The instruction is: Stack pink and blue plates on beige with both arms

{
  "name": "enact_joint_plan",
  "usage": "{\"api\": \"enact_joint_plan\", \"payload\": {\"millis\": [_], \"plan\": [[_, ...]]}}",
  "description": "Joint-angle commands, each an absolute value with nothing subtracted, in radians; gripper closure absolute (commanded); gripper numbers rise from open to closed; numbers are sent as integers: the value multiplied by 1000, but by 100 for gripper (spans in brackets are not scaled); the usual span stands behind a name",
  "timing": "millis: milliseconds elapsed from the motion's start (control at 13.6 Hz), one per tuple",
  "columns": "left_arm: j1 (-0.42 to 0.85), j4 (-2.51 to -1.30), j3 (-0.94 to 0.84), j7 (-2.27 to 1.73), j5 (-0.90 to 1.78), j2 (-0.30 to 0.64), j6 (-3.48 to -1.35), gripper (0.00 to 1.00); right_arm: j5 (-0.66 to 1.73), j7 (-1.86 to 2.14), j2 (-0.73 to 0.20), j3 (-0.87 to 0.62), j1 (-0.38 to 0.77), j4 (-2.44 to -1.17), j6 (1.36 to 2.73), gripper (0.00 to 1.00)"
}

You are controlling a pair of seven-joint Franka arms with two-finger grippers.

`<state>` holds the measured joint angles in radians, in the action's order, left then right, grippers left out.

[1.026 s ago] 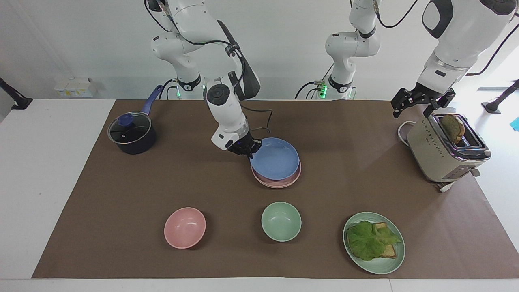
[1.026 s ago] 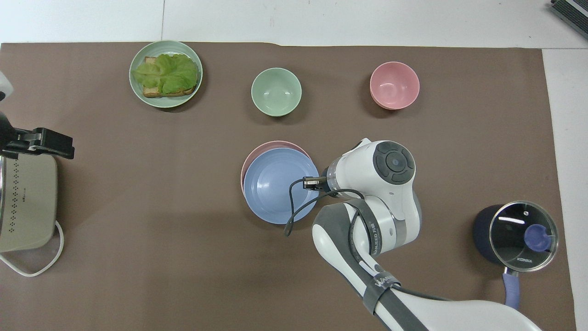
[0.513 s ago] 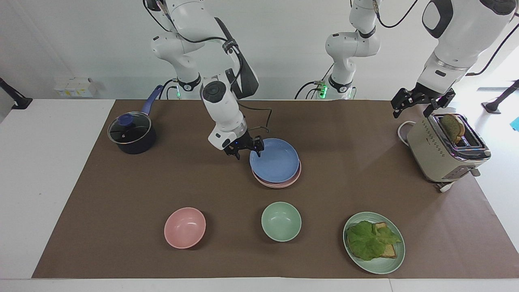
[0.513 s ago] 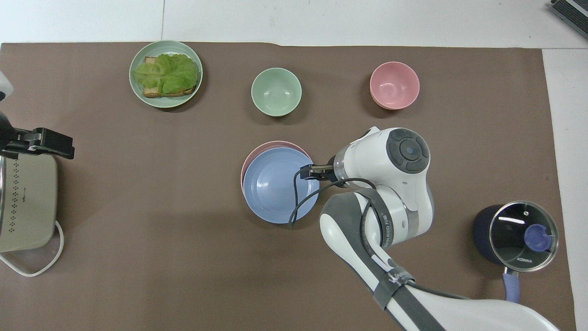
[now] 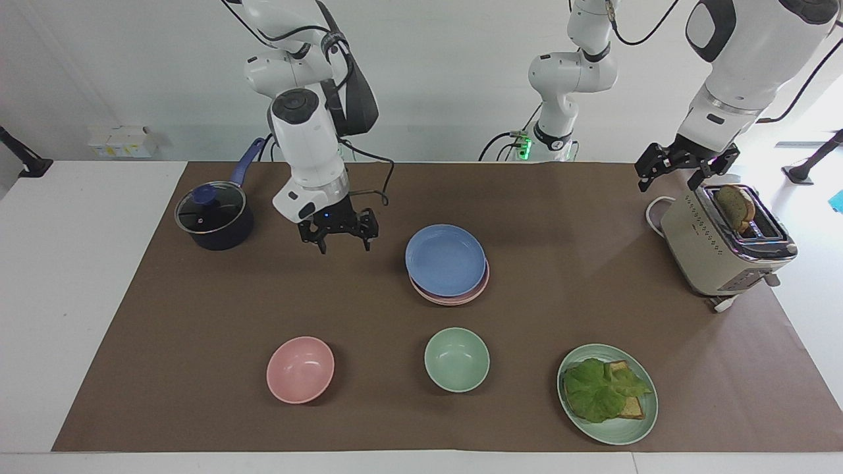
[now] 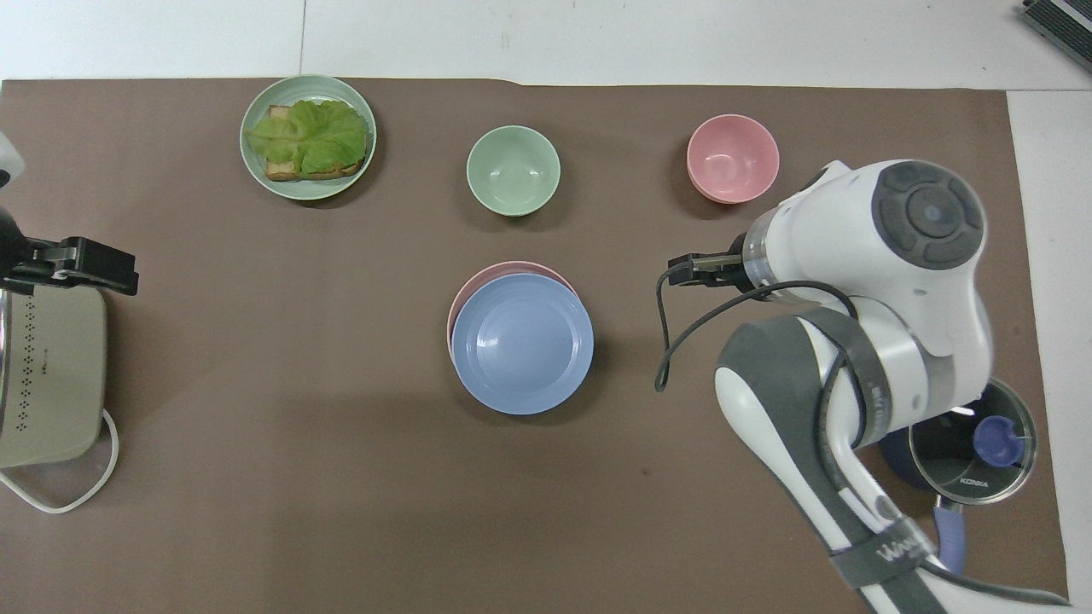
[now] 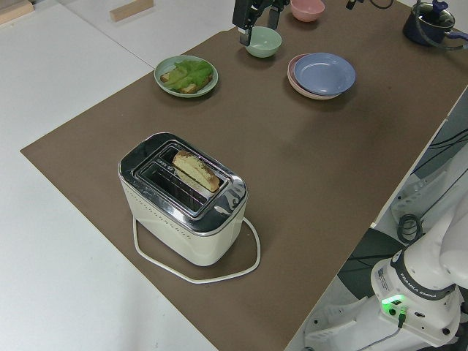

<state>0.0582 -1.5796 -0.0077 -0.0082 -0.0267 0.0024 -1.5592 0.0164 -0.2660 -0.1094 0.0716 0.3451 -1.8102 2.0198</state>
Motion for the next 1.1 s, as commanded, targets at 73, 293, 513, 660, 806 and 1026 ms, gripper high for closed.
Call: {"api": "enact_joint_plan", "payload": {"millis": [73, 293, 513, 660, 806, 1026], "plan": [[55, -1582, -9, 3, -37, -5, -1549, 0, -9, -230, -52, 66, 273, -1724, 1835, 0], [55, -1582, -9, 3, -37, -5, -1549, 0, -11, -194, 4, 66, 210, -1723, 1776, 0], [54, -1582, -9, 3, -37, -5, -1549, 0, -11, -114, 29, 69, 152, -1707, 1727, 0], [55, -1582, -9, 3, -37, -5, -1549, 0, -11, -69, 31, 69, 106, -1681, 1677, 0], [55, -1582, -9, 3, -37, -5, -1549, 0, -8, -26, 38, 68, 62, -1683, 1655, 0], [55, -1582, -8, 3, -37, -5, -1549, 0, -9, -26, 41, 69, 34, -1675, 1654, 0]]}}
